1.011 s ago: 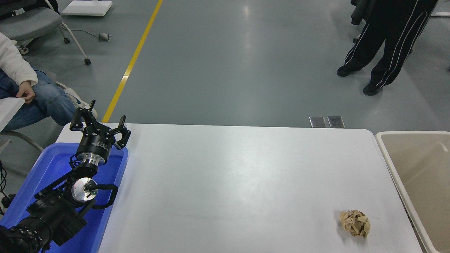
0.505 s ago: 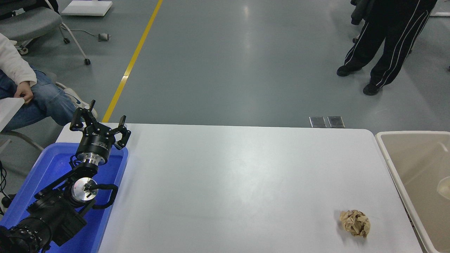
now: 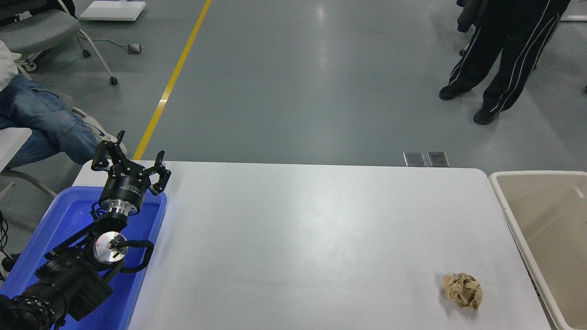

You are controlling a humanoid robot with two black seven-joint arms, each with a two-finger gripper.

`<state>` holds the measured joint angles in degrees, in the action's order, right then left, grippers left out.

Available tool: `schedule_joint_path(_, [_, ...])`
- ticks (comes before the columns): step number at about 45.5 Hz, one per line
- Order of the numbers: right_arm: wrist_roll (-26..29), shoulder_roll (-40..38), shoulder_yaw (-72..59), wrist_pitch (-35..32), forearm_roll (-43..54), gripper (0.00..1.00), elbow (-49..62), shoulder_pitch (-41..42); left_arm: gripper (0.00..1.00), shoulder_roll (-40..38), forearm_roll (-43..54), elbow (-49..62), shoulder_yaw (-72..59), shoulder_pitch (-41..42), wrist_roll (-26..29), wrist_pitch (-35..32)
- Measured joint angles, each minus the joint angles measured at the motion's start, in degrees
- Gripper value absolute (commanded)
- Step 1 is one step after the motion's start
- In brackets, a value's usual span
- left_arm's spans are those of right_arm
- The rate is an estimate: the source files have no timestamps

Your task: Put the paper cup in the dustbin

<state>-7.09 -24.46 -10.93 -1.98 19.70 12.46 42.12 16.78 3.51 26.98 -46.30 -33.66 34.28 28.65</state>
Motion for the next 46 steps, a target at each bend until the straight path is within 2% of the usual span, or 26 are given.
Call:
schedule_joint_path(16, [0.1,-5.8,7.5,-0.4,-8.1,0.99,-6.5,15.4,1.00,0.0,0.0,0.0,0.0,0.0,0.0,0.0])
schedule_joint_path(33, [-0.3,-8.6,12.1,-0.6,-10.3,0.99,-18.4,28.3,1.00,0.0,0.0,0.0,0.0,0.0,0.0,0.0])
schedule_joint_path(46, [-0.4,-10.5,30.9,-0.6,-10.8,1.00,-30.9,31.5,1.00,0.0,0.0,0.0,0.0,0.0,0.0,0.0])
